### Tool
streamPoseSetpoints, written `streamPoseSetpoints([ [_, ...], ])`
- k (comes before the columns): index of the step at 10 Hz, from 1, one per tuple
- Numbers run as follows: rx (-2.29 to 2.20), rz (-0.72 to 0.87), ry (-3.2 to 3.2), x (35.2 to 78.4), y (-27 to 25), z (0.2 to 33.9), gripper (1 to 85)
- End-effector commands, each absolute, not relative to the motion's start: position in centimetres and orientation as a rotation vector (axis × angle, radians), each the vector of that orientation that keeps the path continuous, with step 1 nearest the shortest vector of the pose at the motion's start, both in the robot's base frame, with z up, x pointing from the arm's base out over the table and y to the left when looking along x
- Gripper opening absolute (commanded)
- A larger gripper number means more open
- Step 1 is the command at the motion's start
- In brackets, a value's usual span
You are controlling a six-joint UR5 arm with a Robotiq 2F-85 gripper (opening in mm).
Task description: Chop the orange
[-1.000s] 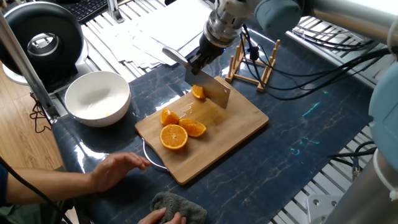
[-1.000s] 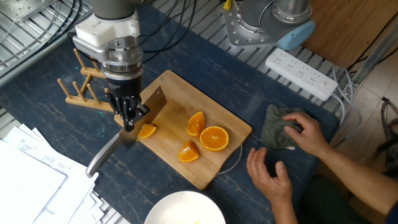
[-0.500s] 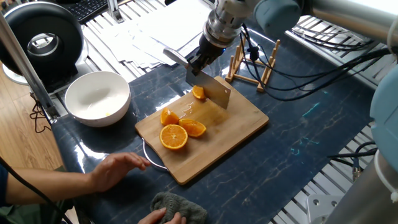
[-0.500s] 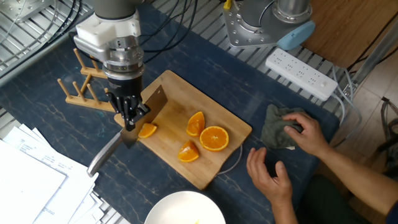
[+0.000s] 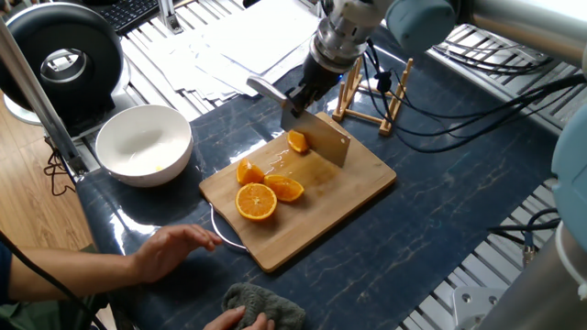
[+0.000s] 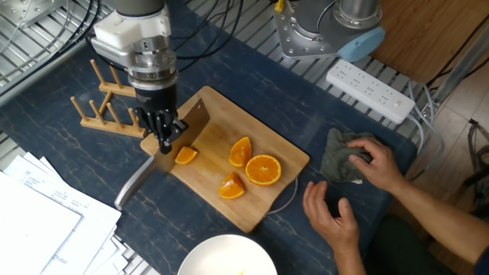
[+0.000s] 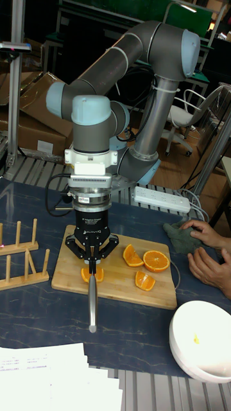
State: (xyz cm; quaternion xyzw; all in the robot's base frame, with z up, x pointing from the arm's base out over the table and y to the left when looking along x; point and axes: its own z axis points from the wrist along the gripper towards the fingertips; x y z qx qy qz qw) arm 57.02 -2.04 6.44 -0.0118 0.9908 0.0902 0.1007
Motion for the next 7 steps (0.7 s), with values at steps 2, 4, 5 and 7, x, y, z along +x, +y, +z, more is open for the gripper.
streamPoseSetpoints([
  [2, -0.023, 0.212, 2.960, 56.2, -2.4, 7.5, 1.0],
  [4, -0.016, 0.181, 3.024, 54.6, -3.2, 8.9, 1.0],
  [5, -0.018, 0.173, 3.044, 54.2, -3.3, 9.9, 1.0],
  [7, -0.038, 0.203, 3.072, 53.8, -3.3, 11.4, 1.0],
])
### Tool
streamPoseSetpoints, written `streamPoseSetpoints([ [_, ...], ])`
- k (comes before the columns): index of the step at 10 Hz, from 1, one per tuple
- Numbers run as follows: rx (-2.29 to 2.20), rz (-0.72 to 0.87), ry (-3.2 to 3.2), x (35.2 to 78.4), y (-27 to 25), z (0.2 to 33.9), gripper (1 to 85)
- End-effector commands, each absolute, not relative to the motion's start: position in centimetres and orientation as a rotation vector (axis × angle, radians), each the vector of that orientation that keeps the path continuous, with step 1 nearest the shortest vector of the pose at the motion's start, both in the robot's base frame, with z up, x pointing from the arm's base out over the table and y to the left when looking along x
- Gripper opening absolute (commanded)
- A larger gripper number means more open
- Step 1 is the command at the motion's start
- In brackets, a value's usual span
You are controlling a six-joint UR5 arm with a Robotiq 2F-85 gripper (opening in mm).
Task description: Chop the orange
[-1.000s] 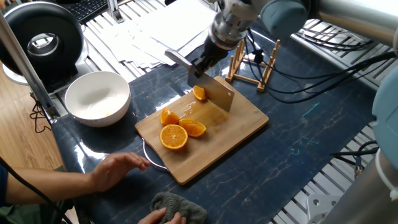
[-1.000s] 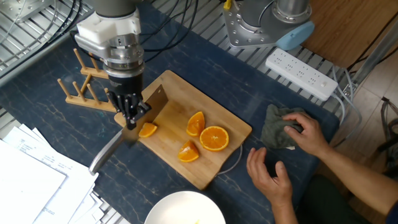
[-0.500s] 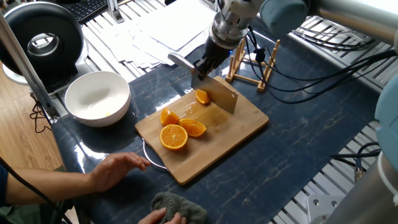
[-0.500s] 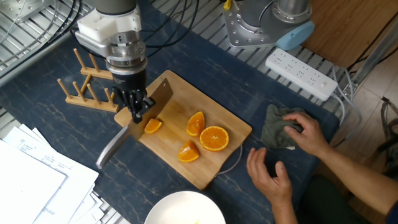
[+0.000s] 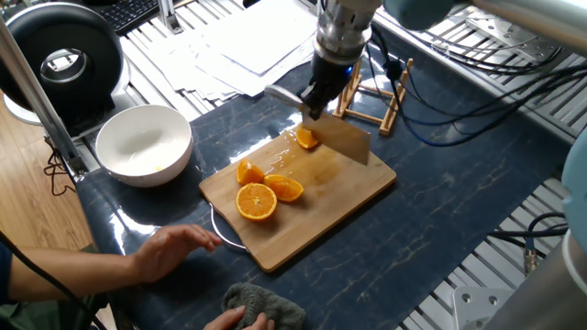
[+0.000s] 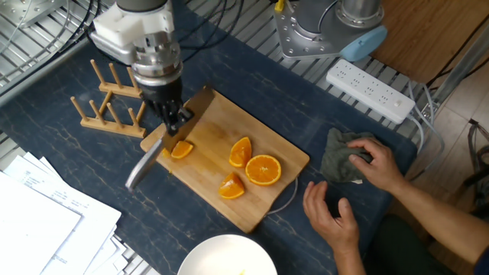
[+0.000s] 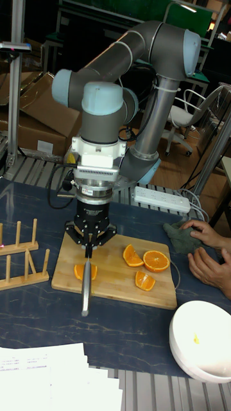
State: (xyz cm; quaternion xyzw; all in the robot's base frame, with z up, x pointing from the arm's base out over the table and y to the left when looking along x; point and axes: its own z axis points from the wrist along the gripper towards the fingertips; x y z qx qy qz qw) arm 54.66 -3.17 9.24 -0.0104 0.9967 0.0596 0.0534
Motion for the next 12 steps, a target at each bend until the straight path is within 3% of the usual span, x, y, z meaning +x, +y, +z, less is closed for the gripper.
streamPoseSetpoints([
  [1, -0.042, 0.190, 3.088, 53.8, -3.6, 11.9, 1.0],
  [5, -0.198, 0.091, 3.155, 55.6, -7.3, 17.4, 1.0],
  [12, -0.545, -0.221, 3.019, 60.0, -15.2, 19.7, 1.0],
])
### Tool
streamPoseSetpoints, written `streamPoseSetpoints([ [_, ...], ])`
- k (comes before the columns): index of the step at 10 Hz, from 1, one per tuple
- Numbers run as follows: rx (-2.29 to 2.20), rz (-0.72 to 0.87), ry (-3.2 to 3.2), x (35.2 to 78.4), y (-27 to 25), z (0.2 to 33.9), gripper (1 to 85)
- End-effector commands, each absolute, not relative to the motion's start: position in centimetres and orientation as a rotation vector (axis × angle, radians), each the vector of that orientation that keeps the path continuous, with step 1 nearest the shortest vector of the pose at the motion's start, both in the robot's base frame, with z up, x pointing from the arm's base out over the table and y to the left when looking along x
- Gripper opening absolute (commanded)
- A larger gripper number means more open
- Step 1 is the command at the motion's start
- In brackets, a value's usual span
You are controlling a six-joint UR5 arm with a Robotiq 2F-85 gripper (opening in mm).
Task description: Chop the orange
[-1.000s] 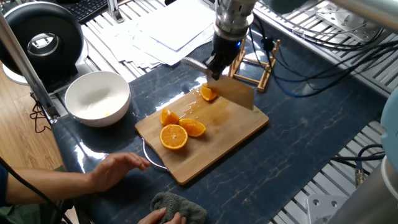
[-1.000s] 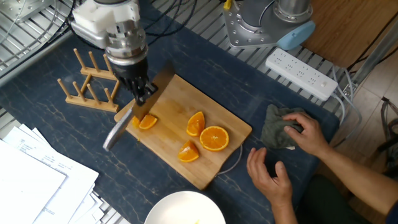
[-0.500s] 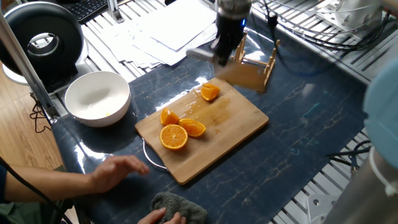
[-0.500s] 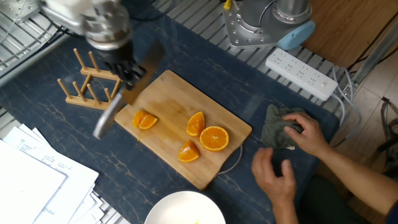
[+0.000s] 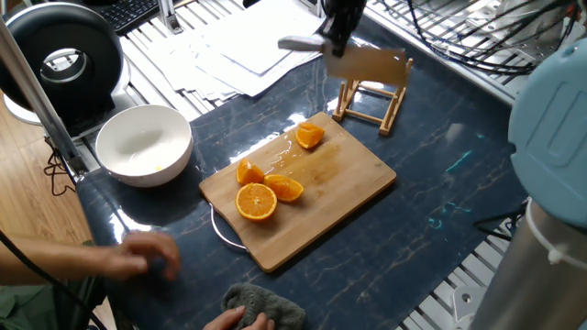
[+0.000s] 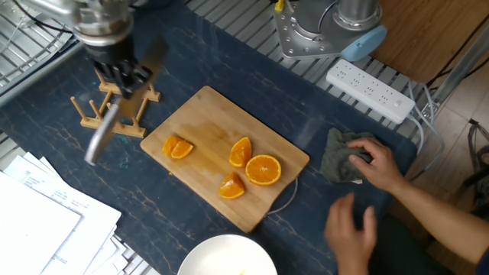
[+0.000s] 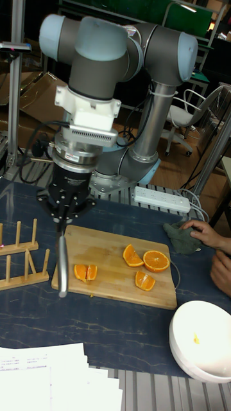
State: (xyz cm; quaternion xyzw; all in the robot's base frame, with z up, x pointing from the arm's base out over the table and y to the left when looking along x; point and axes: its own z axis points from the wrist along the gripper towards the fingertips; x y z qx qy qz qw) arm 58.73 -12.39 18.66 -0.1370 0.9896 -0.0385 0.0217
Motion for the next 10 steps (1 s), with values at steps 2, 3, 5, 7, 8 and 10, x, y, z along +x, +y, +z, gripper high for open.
streamPoseSetpoints([
  [2, -0.596, -0.192, 2.983, 60.3, -16.7, 18.3, 1.0],
  [3, -0.615, -0.155, 2.984, 60.0, -17.1, 17.3, 1.0],
  [5, -0.553, 0.000, 3.038, 58.2, -15.7, 15.8, 1.0],
  [7, -0.522, 0.059, 3.061, 57.4, -14.5, 16.0, 1.0],
  [8, -0.550, 0.027, 3.051, 57.5, -15.2, 15.9, 1.0],
  [10, -0.582, -0.006, 3.025, 58.2, -16.1, 15.1, 1.0],
])
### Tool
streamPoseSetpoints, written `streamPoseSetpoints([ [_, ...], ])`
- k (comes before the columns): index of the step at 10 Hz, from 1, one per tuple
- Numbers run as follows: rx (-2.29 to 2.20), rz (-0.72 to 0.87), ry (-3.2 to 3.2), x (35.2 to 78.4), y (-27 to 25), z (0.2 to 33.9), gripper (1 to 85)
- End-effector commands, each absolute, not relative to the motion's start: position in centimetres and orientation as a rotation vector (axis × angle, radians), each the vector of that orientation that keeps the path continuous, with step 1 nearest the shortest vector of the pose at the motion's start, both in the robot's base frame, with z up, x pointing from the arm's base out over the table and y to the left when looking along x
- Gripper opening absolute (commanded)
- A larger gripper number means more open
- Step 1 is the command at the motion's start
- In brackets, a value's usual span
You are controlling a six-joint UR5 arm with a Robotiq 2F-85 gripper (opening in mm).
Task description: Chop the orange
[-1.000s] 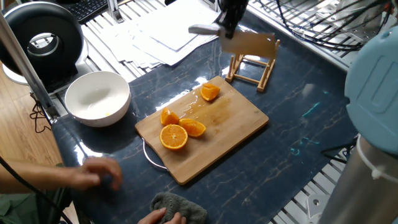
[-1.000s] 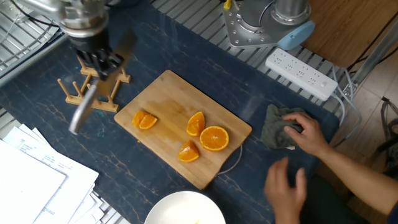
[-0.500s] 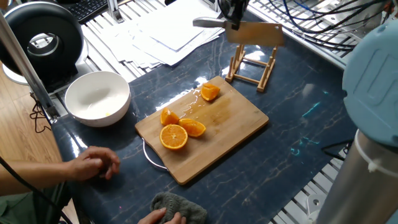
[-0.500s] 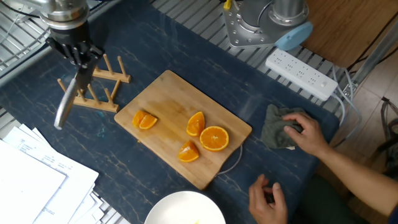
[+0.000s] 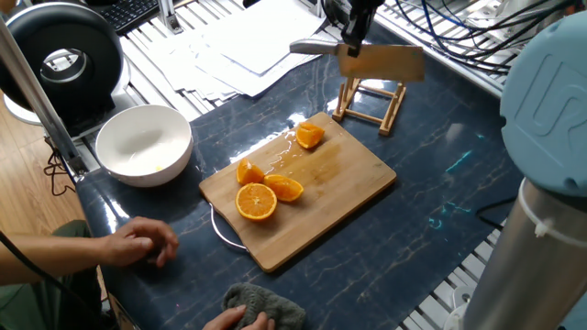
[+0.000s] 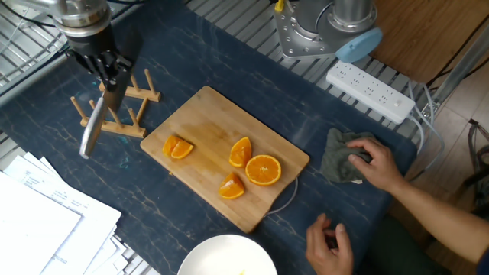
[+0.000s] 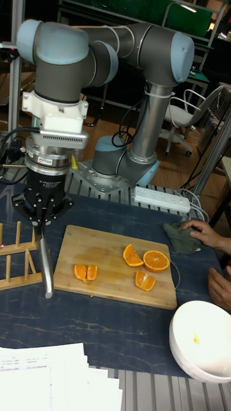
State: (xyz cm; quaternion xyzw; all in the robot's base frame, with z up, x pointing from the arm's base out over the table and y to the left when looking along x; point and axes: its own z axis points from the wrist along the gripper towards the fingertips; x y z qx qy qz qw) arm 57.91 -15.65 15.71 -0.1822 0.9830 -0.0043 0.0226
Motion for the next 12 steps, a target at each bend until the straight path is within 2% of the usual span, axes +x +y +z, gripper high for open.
streamPoseSetpoints([
  [1, -0.571, 0.018, 3.024, 58.3, -16.0, 14.5, 1.0],
  [7, -0.616, 0.011, 2.985, 58.9, -16.5, 11.9, 1.0],
  [9, -0.605, 0.091, 3.001, 58.3, -15.4, 11.2, 1.0],
  [12, -0.597, 0.091, 2.982, 59.2, -15.1, 10.4, 1.0],
])
